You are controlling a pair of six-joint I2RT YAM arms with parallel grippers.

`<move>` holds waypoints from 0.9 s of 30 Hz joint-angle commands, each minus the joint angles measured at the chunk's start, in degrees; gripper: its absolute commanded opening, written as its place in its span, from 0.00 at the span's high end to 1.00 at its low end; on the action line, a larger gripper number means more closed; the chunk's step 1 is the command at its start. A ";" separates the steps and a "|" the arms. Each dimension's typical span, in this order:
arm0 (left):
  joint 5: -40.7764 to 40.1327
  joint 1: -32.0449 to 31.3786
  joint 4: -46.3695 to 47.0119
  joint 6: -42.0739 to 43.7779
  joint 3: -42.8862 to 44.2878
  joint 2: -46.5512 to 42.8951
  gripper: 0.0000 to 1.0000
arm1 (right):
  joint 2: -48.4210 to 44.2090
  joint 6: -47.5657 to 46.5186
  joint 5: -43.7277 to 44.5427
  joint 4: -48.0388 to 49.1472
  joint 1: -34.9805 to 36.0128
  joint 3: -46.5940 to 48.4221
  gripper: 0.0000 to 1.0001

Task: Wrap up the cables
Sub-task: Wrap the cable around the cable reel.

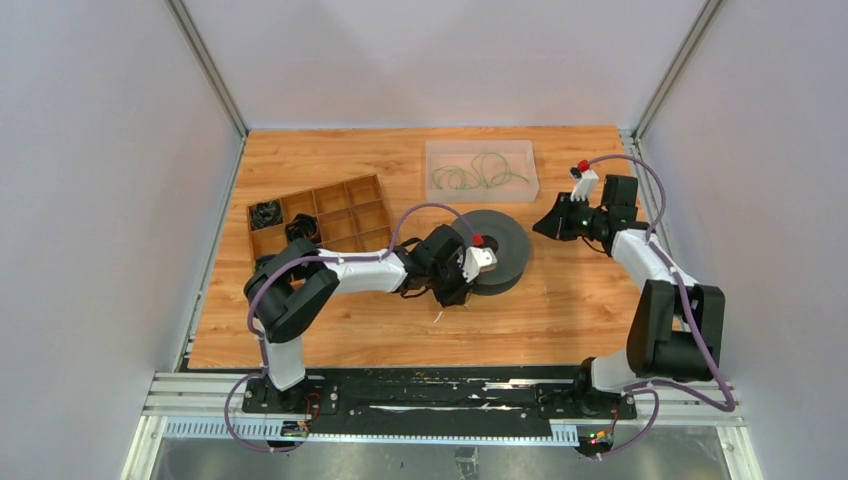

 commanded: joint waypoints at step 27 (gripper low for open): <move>-9.66 -10.81 3.63 -3.80 17.27 13.76 0.77 | -16.46 -36.47 -0.92 -35.99 -1.49 -1.37 0.59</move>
